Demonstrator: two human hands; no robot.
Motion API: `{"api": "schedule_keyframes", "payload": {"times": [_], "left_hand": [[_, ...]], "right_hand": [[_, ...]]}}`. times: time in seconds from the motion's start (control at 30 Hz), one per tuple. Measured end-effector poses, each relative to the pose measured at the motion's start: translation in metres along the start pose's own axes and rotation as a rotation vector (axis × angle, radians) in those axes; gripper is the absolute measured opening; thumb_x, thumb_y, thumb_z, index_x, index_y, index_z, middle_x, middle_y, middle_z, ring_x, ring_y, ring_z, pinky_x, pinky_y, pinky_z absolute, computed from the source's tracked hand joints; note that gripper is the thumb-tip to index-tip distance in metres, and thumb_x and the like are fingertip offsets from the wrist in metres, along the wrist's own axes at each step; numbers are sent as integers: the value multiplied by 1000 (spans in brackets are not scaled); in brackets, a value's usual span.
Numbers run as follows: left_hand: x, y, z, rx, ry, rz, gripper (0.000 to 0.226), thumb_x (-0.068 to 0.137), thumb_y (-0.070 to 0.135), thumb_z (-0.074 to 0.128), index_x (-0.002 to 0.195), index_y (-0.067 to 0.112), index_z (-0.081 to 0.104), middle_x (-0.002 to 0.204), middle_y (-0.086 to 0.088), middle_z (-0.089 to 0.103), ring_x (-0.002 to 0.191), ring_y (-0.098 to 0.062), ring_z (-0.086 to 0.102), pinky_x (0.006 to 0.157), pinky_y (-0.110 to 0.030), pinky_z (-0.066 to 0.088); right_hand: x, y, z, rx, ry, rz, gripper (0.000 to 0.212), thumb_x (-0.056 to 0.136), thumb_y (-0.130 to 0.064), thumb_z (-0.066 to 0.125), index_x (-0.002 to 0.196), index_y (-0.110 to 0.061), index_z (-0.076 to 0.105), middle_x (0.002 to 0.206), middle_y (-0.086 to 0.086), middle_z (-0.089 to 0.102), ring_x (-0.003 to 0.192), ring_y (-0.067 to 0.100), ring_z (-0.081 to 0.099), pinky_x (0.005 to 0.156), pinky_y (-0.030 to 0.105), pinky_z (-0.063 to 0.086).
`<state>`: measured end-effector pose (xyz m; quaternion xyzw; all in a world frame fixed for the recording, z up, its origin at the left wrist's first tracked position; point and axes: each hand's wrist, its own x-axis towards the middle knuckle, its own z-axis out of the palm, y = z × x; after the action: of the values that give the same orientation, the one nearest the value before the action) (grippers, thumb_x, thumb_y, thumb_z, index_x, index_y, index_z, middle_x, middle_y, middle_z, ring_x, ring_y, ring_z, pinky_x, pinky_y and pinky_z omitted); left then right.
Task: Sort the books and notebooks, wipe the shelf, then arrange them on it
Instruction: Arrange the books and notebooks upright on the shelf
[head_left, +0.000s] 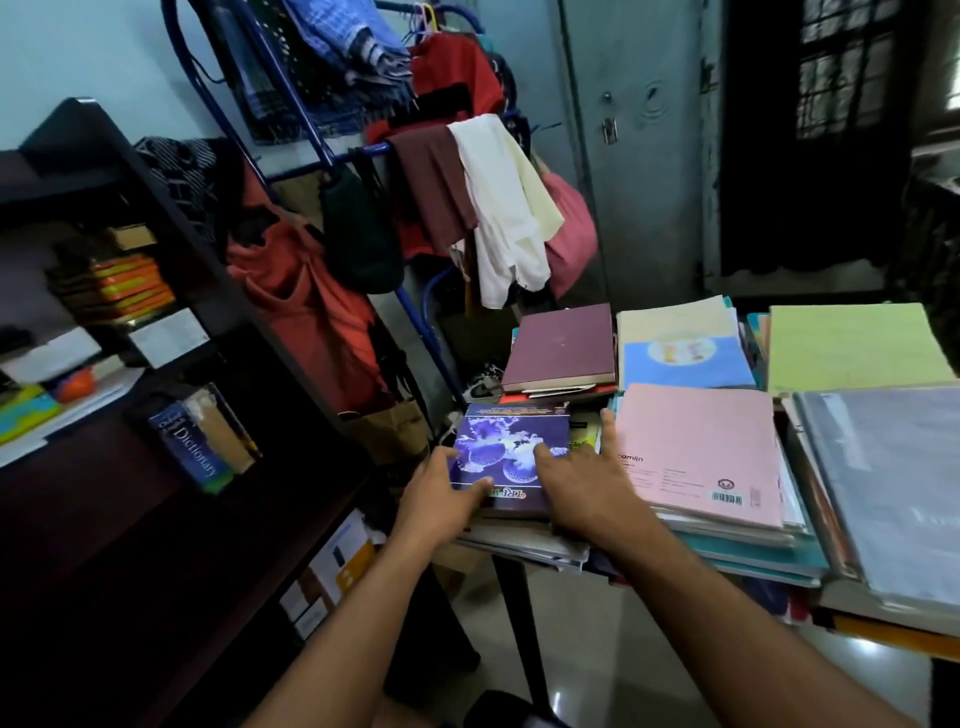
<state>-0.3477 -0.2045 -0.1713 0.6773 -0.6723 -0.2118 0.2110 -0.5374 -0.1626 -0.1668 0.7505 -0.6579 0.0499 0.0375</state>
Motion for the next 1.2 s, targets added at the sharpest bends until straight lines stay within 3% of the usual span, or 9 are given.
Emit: {"api": "schedule_keyframes", "payload": {"times": [0.23, 0.33, 0.43, 0.63, 0.77, 0.9, 1.0, 1.13, 1.2], "left_hand": [[-9, -12, -20, -370, 24, -122, 40, 86, 53, 75, 113, 26, 65, 113, 3, 67, 102, -16, 64, 87, -36, 53], [-20, -20, -48, -566, 12, -191, 26, 92, 40, 73, 101, 17, 76, 96, -1, 74, 79, -11, 63, 63, -27, 47], [-35, -33, -78, -830, 25, -294, 13, 94, 20, 70, 106, 18, 74, 99, -8, 73, 83, -17, 67, 57, -28, 55], [-80, -91, -131, -1023, 365, -192, 28, 93, 0, 64, 116, 16, 67, 90, -8, 75, 66, -15, 70, 57, -30, 60], [-96, -148, -161, -1134, 596, -249, 25, 92, 1, 66, 113, 14, 65, 97, -11, 71, 66, -14, 70, 53, -30, 57], [-104, -214, -184, -1128, 727, -331, 26, 92, -5, 61, 109, 14, 63, 93, -13, 69, 67, -20, 65, 52, -30, 59], [-104, -259, -185, -1051, 793, -396, 25, 91, -6, 63, 105, 15, 64, 91, -13, 70, 71, -23, 67, 61, -36, 60], [-94, -314, -190, -755, 895, -428, 29, 89, -6, 63, 103, 19, 64, 104, -14, 70, 81, -22, 67, 75, -38, 58], [-90, -335, -197, -594, 895, -451, 31, 88, -5, 63, 103, 22, 62, 102, -9, 70, 84, -25, 68, 82, -44, 58]], "right_hand": [[0, -8, -34, 42, -67, -86, 57, 83, -60, 66, 125, -23, 54, 124, 3, 67, 123, 26, 58, 118, 67, -7], [-3, -18, -55, 211, 40, -111, 52, 83, -62, 61, 123, -29, 60, 124, -2, 67, 122, 22, 58, 120, 60, 8], [-13, -43, -61, 348, 178, -218, 45, 85, -55, 61, 123, -30, 63, 122, -1, 69, 119, 24, 58, 112, 45, 29], [-10, -117, -24, 548, 169, -447, 53, 95, -43, 63, 145, -31, 50, 135, 0, 61, 124, 21, 52, 106, 30, 33], [14, -187, -26, 625, 151, -553, 58, 91, -58, 61, 143, -33, 55, 128, -7, 64, 120, 16, 56, 102, 32, 43], [38, -254, -13, 621, 43, -686, 54, 91, -57, 64, 140, -35, 58, 126, -9, 63, 116, 15, 60, 97, 34, 49], [47, -289, -2, 431, 33, -764, 53, 94, -60, 58, 142, -39, 54, 135, -4, 49, 125, 20, 52, 97, 36, 49], [59, -338, 8, 354, -33, -923, 40, 92, -53, 65, 126, -33, 62, 130, -5, 45, 122, 17, 50, 93, 34, 46], [68, -353, 14, 400, -98, -987, 35, 93, -42, 69, 125, -29, 61, 136, -6, 48, 126, 15, 48, 102, 34, 44]]}}
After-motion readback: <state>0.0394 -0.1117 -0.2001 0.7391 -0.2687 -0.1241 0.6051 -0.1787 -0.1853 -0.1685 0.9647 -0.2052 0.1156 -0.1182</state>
